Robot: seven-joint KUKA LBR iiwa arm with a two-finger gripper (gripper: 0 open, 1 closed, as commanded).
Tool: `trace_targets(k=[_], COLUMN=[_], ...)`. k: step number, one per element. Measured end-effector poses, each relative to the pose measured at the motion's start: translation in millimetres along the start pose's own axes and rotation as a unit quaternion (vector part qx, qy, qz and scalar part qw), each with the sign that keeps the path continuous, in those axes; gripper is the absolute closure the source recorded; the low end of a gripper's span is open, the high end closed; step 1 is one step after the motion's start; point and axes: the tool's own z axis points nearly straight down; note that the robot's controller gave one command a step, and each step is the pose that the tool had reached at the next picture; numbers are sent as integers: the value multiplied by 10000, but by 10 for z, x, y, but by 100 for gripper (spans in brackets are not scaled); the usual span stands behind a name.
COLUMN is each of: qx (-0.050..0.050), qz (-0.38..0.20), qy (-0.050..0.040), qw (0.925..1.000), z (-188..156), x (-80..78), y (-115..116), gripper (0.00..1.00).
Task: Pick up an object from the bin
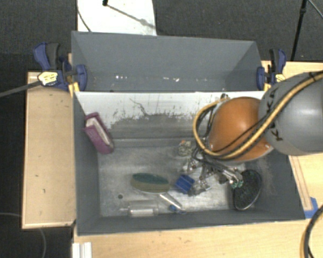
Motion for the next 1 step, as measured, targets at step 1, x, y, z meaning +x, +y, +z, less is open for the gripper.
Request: trace_targets(k=[1], qx=[2], qz=[-824], qy=[17], qw=[9966], z=[-1351], x=[-9], y=[126], gripper=[100])
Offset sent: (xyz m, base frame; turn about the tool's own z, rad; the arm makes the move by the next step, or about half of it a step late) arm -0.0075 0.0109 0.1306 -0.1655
